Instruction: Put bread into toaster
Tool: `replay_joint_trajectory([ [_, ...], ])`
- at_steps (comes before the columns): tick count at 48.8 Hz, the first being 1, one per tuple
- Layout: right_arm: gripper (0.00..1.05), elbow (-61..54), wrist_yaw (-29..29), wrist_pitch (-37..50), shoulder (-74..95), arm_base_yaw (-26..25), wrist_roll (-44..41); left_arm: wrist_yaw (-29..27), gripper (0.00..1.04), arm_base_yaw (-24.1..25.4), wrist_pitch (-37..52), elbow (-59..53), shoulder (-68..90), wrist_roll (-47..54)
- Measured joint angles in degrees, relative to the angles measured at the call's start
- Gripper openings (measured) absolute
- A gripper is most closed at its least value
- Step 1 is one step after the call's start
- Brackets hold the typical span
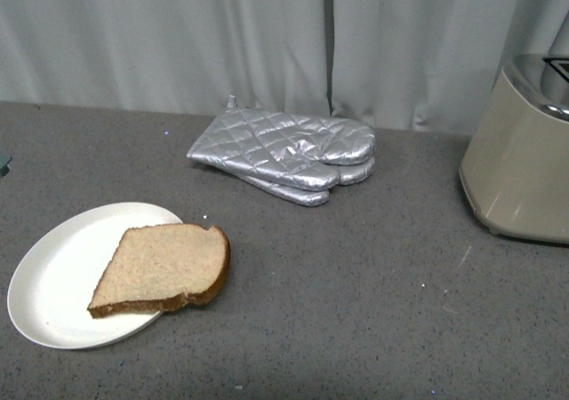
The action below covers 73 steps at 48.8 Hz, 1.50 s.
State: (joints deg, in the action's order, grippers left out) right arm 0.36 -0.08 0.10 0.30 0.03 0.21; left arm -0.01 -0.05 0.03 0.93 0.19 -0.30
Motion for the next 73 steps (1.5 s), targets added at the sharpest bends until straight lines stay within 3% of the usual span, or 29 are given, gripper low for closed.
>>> replay_joint_trajectory([
  [73, 0.95, 0.0, 0.0, 0.0, 0.0, 0.0, 0.0, 0.0, 0.98, 0.0, 0.0, 0.0, 0.0, 0.0],
])
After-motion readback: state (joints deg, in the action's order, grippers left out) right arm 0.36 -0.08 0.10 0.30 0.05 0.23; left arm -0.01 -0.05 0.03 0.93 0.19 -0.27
